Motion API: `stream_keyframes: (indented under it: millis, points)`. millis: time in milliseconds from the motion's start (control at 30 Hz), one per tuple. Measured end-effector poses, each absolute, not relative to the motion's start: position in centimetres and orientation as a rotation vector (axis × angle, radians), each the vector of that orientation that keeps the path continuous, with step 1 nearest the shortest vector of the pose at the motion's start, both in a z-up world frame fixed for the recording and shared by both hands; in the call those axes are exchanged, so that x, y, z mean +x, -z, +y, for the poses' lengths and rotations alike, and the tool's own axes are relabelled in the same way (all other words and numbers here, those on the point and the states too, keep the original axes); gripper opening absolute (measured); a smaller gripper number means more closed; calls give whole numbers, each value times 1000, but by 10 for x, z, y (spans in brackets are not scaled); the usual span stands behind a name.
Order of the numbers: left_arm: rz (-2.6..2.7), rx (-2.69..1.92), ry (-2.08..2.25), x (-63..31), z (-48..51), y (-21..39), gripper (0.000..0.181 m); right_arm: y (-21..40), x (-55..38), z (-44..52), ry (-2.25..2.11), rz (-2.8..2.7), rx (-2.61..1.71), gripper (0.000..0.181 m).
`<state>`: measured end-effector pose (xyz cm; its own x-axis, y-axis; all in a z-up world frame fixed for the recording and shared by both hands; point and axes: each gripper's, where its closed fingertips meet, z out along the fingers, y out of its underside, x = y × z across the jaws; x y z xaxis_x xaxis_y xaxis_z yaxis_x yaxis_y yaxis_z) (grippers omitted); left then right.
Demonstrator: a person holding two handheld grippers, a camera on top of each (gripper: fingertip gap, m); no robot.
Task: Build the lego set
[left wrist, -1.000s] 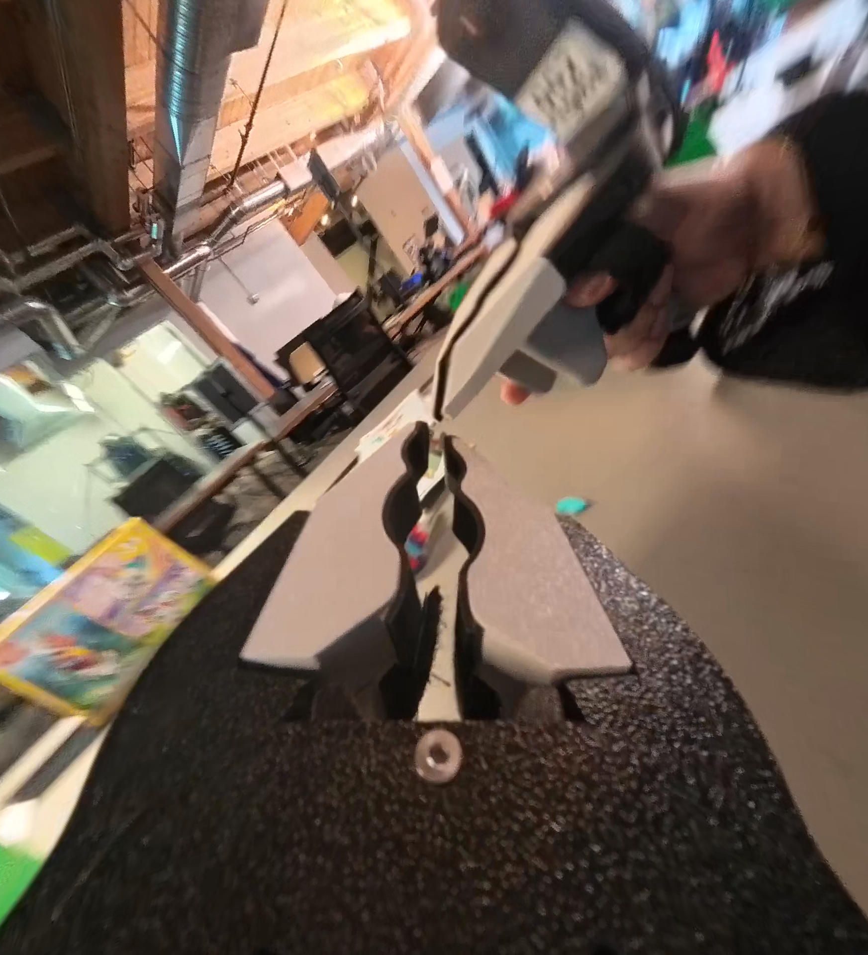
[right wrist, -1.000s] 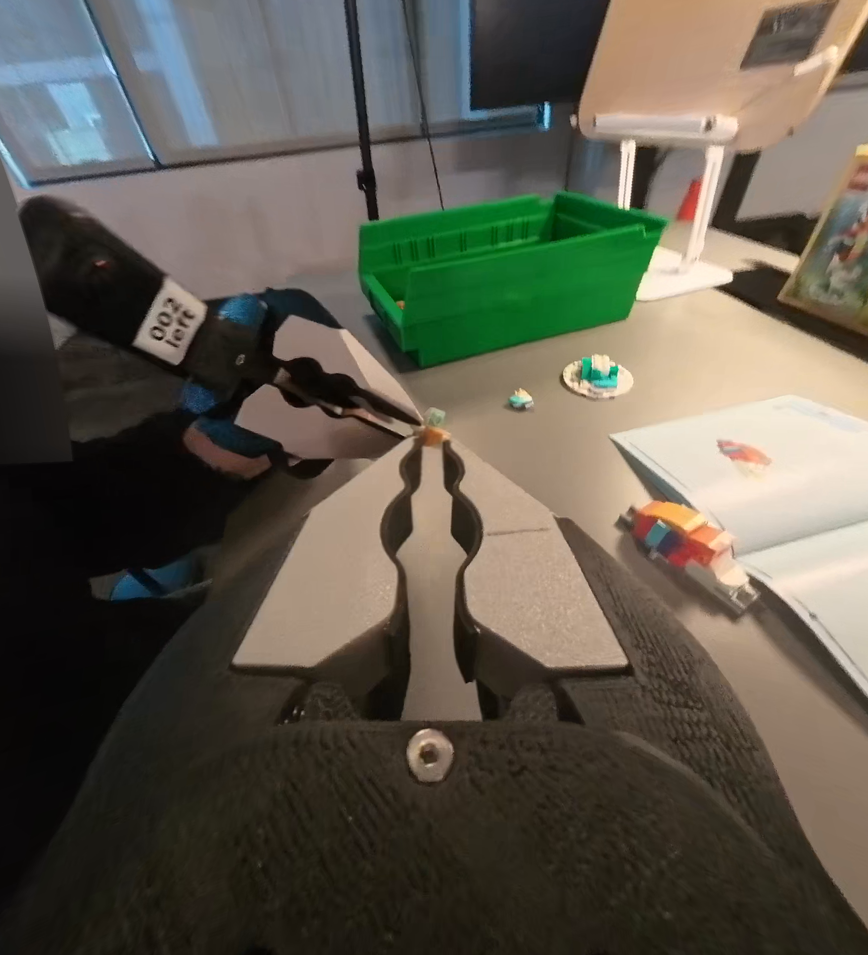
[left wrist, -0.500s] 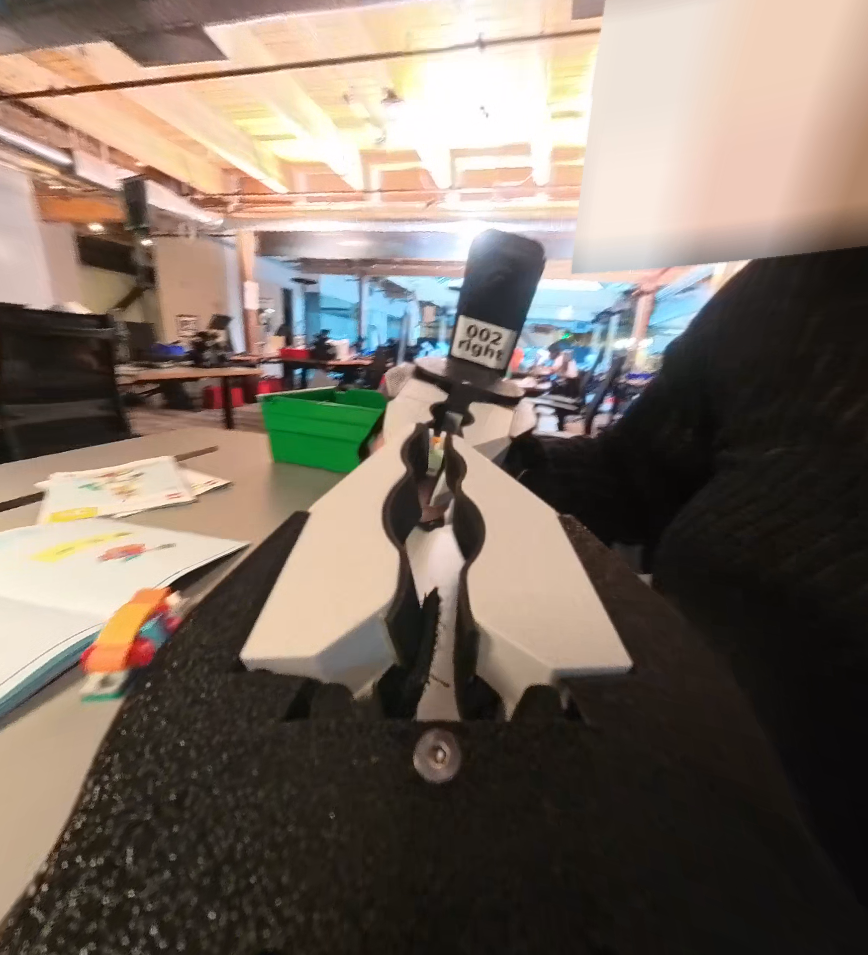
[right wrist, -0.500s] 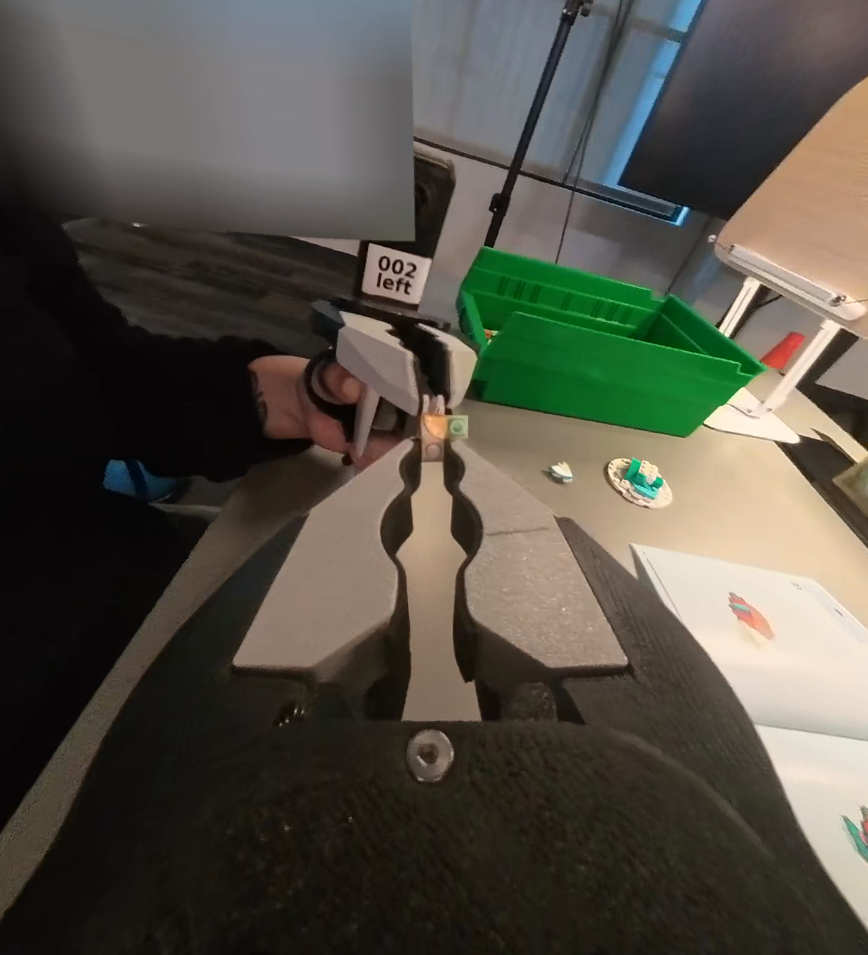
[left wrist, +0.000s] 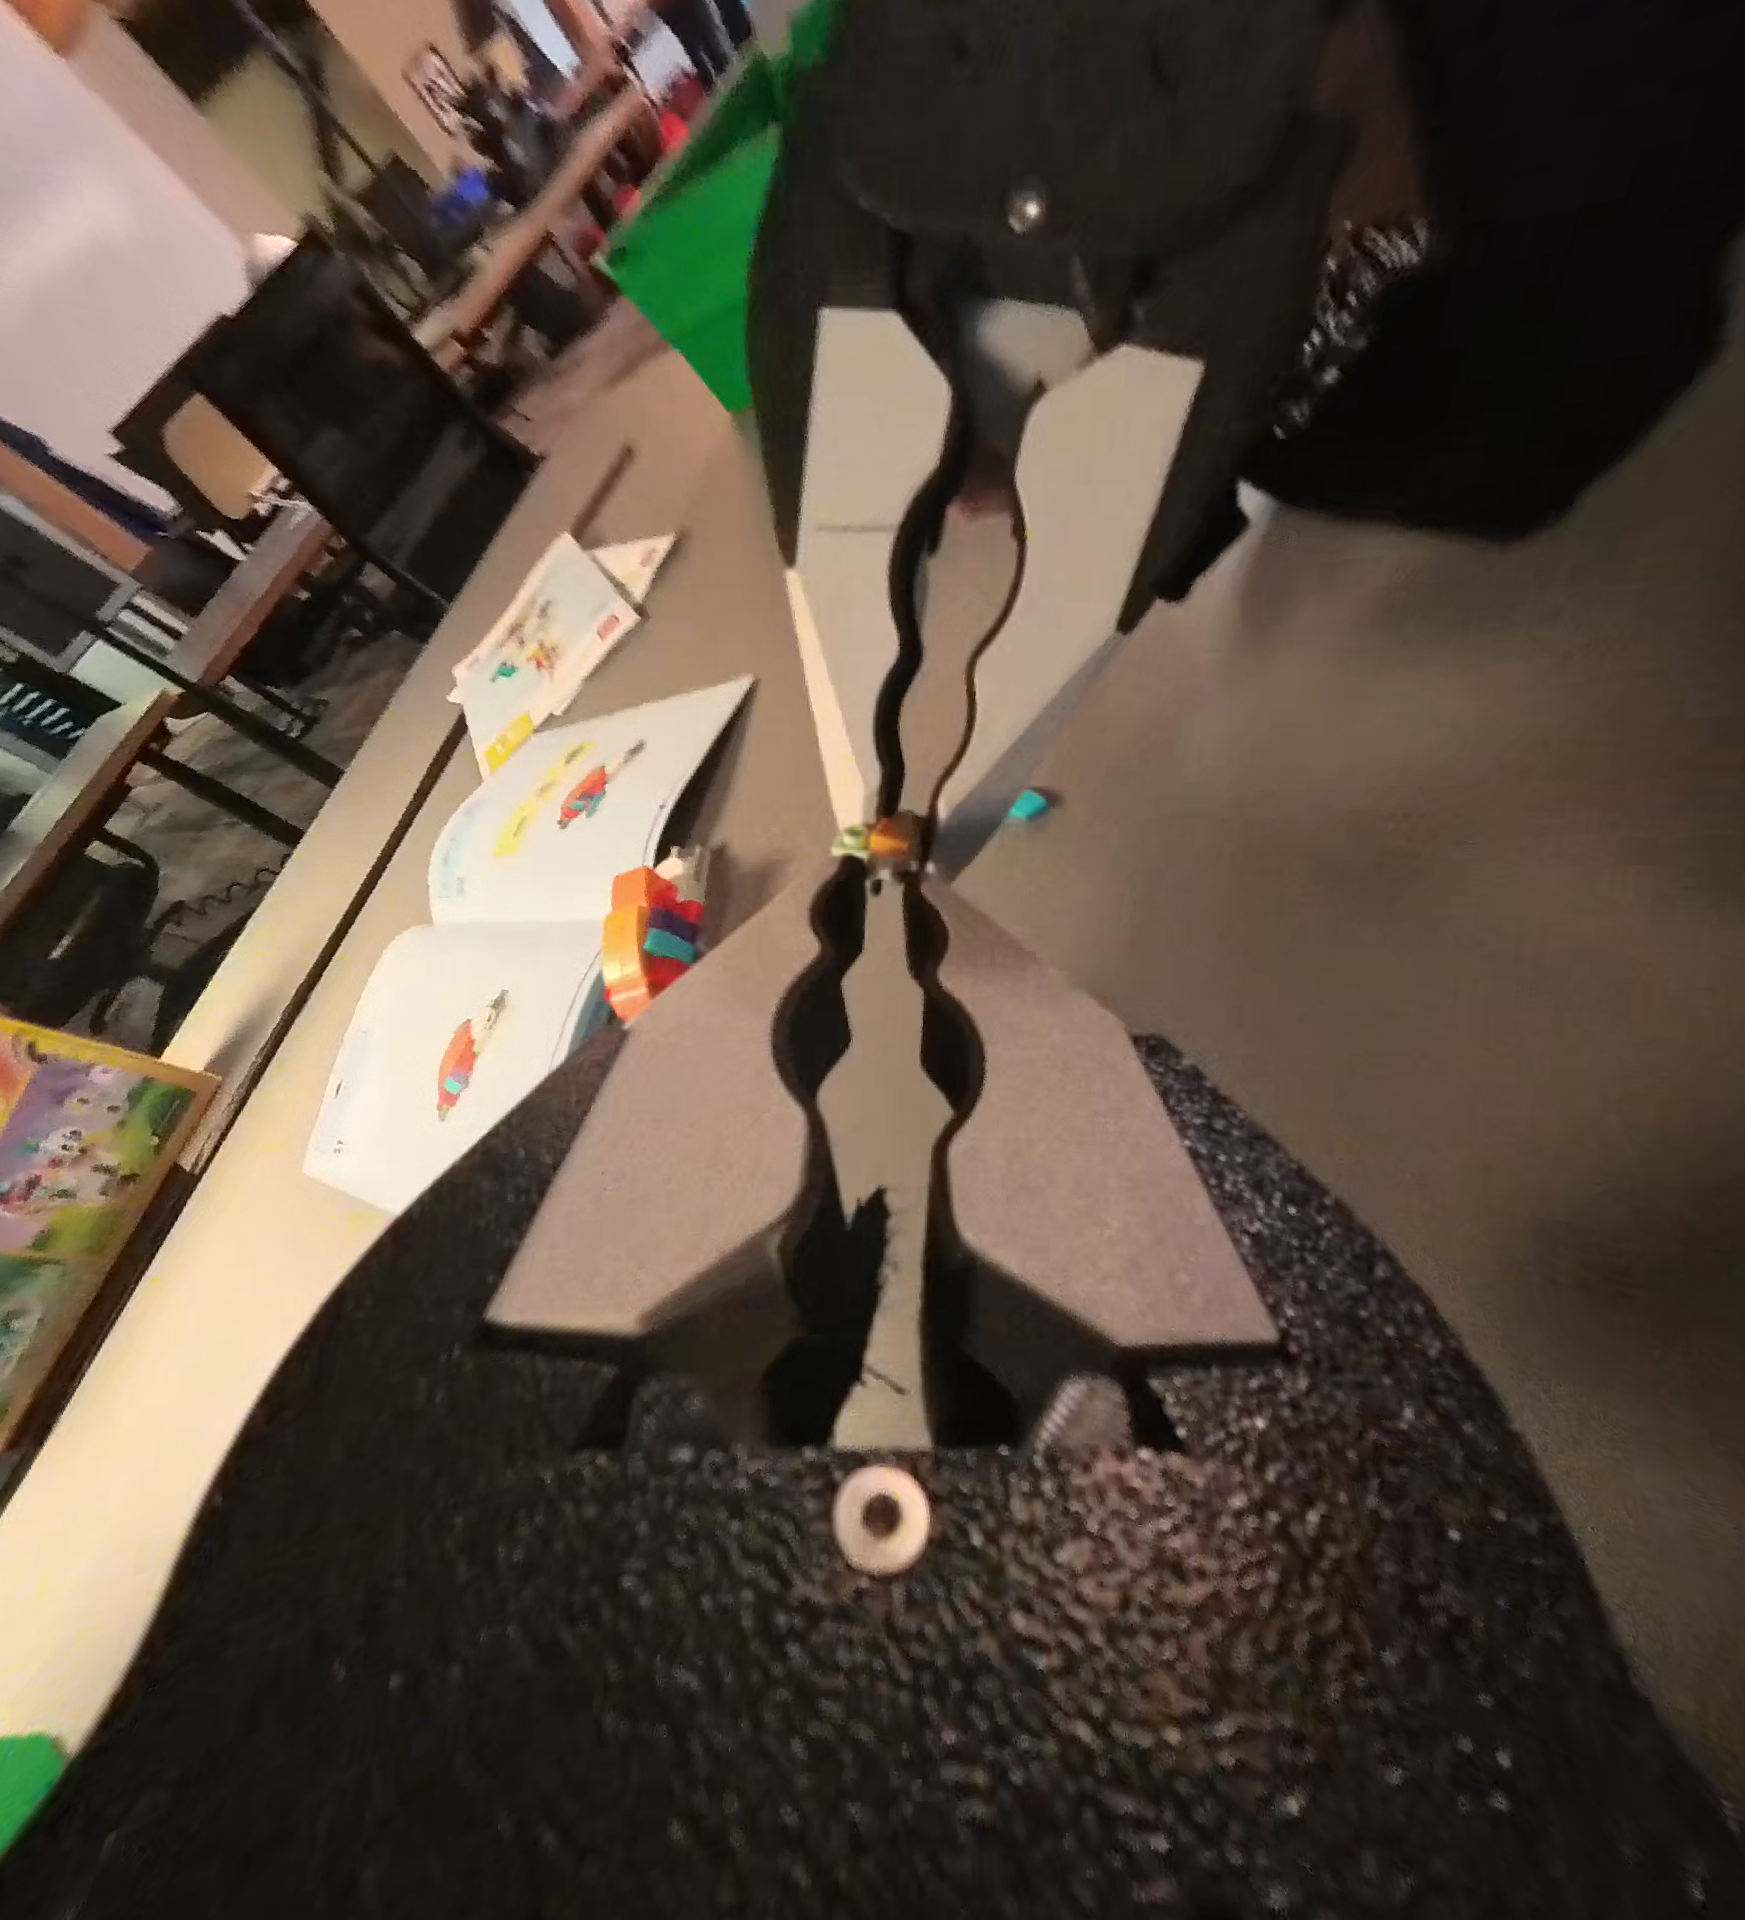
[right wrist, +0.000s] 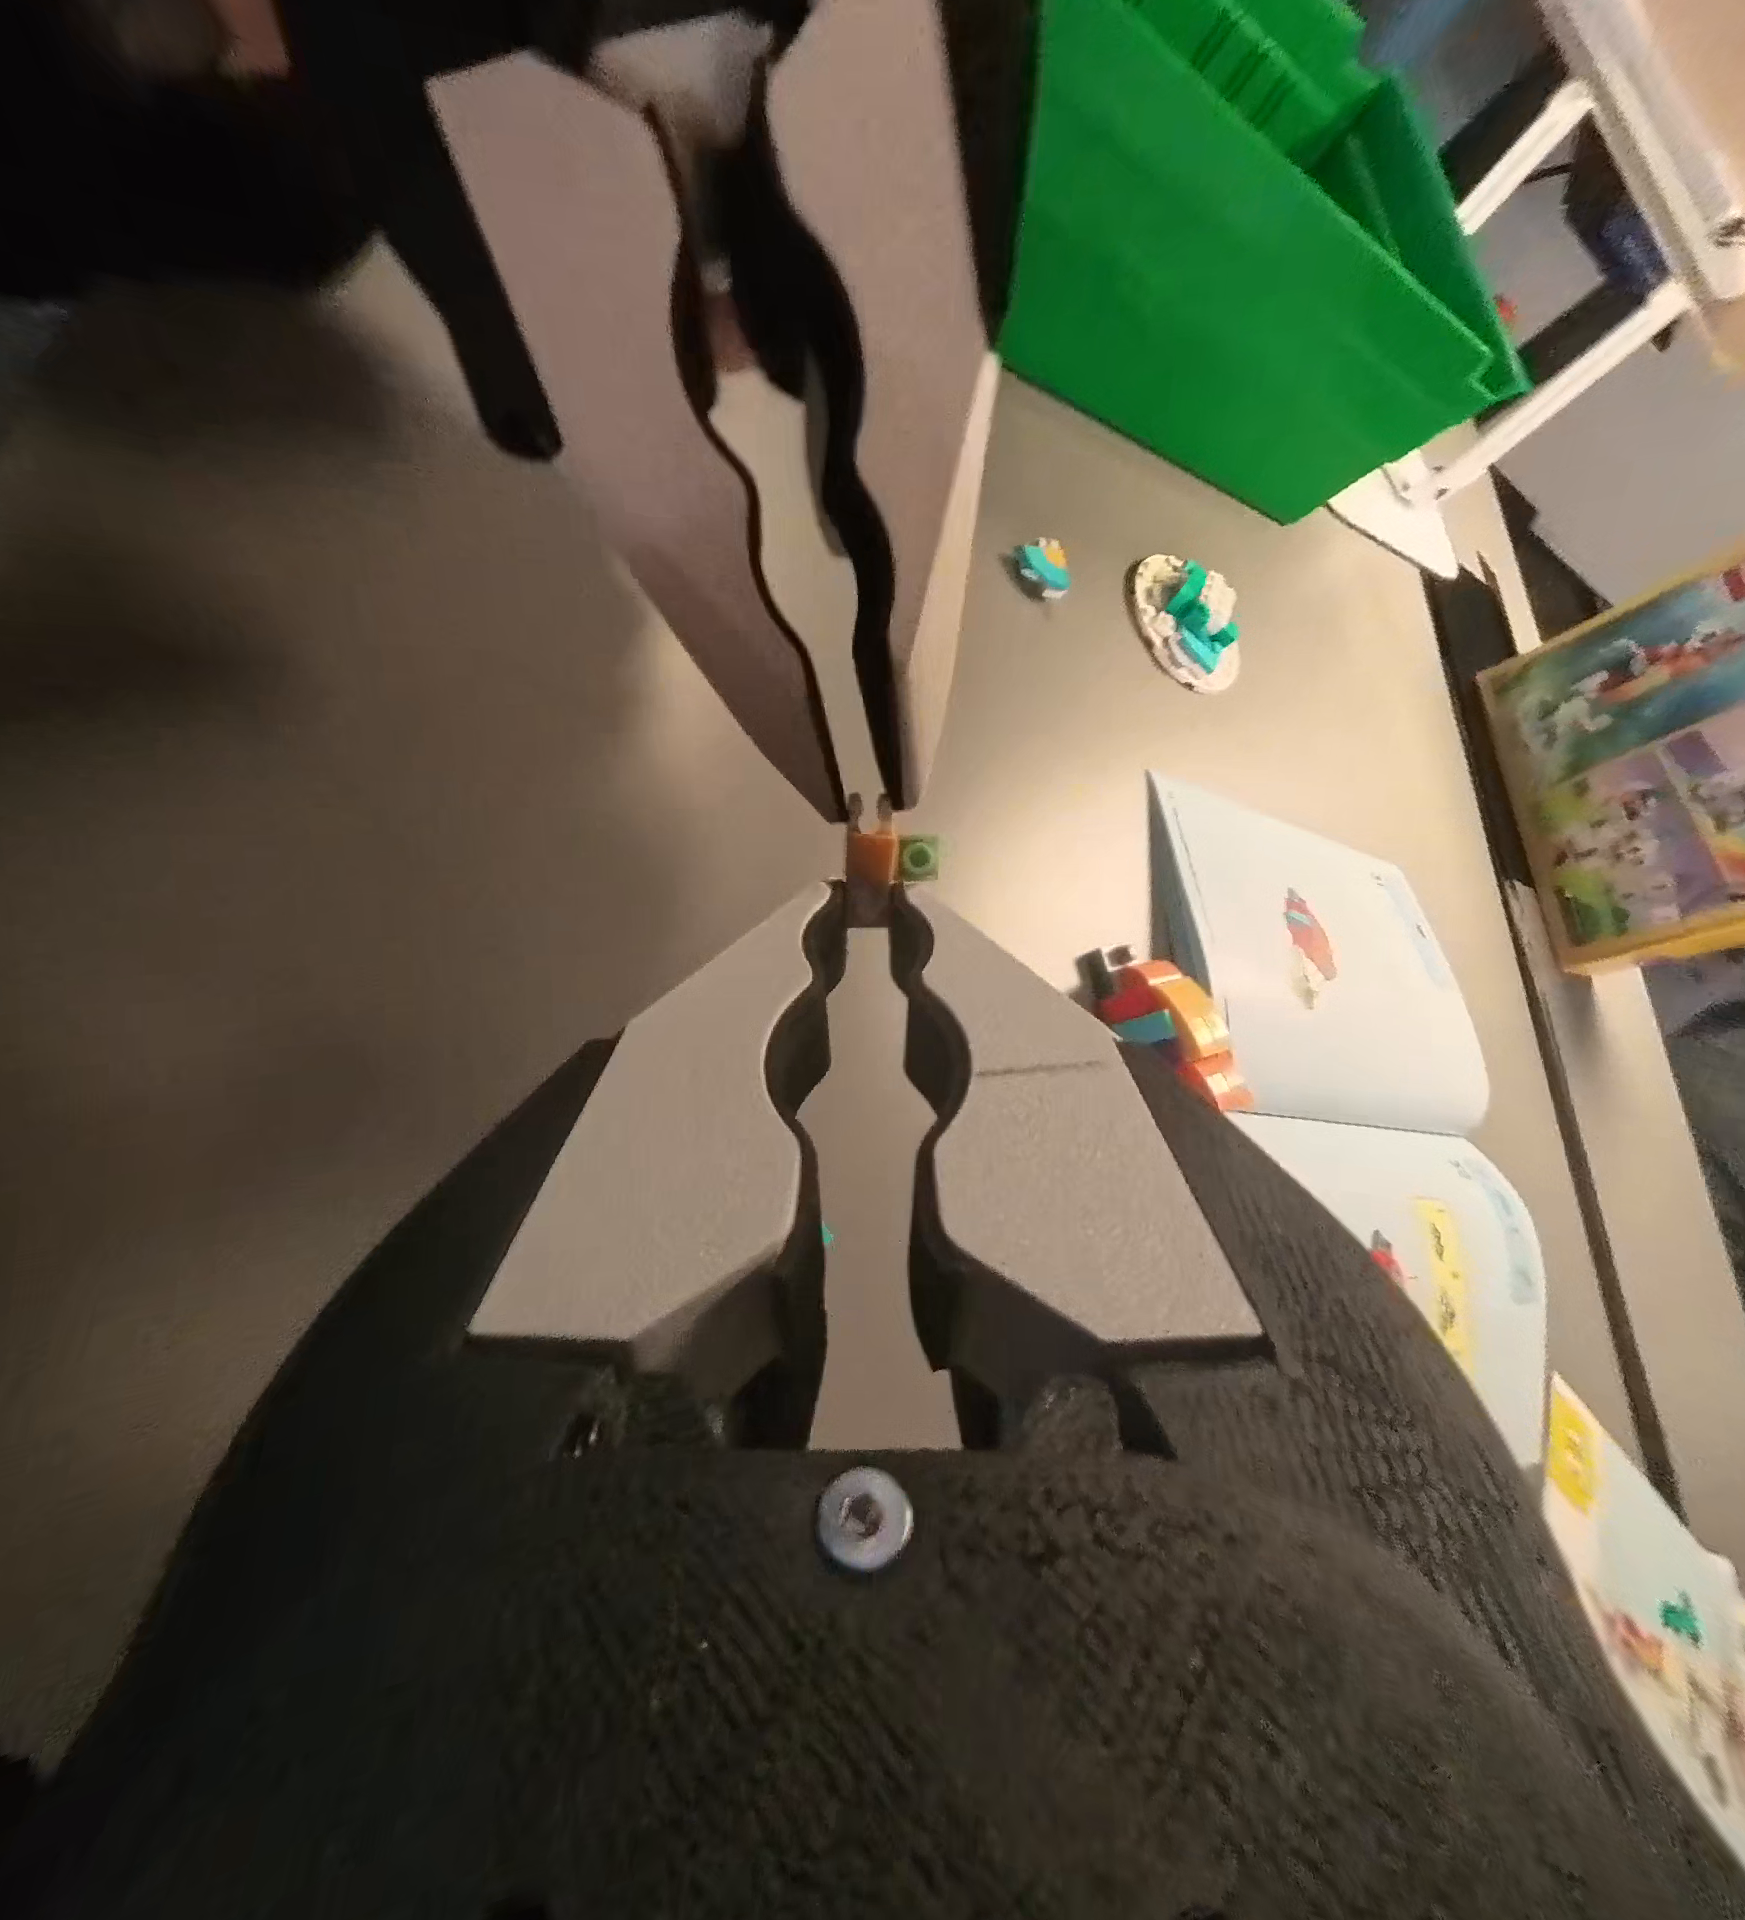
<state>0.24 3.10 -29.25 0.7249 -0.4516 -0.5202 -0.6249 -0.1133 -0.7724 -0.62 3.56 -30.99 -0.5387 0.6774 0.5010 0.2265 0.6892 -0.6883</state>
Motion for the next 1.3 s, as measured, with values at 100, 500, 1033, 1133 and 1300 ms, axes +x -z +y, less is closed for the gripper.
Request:
stream_keyframes:
  millis: [100, 500, 1033, 1133, 1300]
  points:
    - [924, -1790, -179, 5, 30, 300, 7, 315, -3, 33, -699, -2165, -657, 6]
    - [794, -1840, 35, -25, 58, 303, 3, 303, -22, 64, -1031, -1982, -865, 33]
    - [1037, -2083, 768, -15, 37, 359, 3, 336, -16, 40, -1232, -2469, -635, 10]
    - [1050, -2097, 860, -12, 35, 359, 3, 344, -17, 38, -1185, -2534, -638, 9]
    - [1076, -2112, 945, -10, 33, 360, 3, 353, -12, 31, -1160, -2626, -633, 7]
